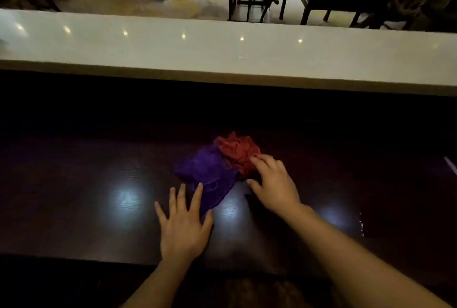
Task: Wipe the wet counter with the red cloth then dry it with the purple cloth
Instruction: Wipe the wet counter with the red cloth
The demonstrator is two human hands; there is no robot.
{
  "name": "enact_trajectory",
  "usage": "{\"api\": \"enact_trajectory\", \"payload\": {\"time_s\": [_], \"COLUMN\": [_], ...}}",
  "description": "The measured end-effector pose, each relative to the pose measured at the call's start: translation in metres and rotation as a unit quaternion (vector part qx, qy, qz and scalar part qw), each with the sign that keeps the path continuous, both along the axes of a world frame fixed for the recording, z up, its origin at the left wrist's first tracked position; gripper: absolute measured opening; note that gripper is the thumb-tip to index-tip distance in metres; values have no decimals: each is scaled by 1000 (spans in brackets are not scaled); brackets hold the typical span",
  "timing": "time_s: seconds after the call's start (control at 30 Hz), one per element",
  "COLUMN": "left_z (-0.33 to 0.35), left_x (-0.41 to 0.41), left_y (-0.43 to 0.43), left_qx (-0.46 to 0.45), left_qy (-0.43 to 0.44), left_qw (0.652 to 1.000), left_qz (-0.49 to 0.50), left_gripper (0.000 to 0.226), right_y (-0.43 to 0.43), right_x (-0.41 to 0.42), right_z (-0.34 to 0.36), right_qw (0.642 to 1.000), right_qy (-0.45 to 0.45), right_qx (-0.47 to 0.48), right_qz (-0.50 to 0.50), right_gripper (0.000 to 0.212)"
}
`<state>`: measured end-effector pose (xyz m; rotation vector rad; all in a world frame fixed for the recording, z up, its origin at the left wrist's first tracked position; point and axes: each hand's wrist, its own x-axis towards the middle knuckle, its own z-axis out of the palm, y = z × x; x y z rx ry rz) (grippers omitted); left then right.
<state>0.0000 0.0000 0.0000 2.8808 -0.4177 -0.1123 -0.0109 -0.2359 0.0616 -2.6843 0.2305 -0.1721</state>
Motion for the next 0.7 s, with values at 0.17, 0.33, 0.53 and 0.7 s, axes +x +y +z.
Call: {"api": "enact_trajectory", "payload": {"time_s": [0.17,0.33,0.53,0.7], "left_z": [-4,-5,-3,0], "left_x": [4,5,2,1], "left_y": [2,1,1,0], "left_qx": [-6,-10,-13,-17], "left_qy": [-43,-53,-55,-47], "left_qw": [999,999,998,999], "left_qz": [9,7,11,10], "left_gripper": [69,69,68,66], "right_y": [-7,-16,-28,-57], "right_x": [59,73,2,-15], "right_z": [-11,-29,-33,-19], "right_qw": [997,984,997,998], "right_qy": [49,122,20,29], "right_qx": [-39,-56,-42,36], "right_qz": [47,115,61,-34], "right_gripper": [77,58,56,29]}}
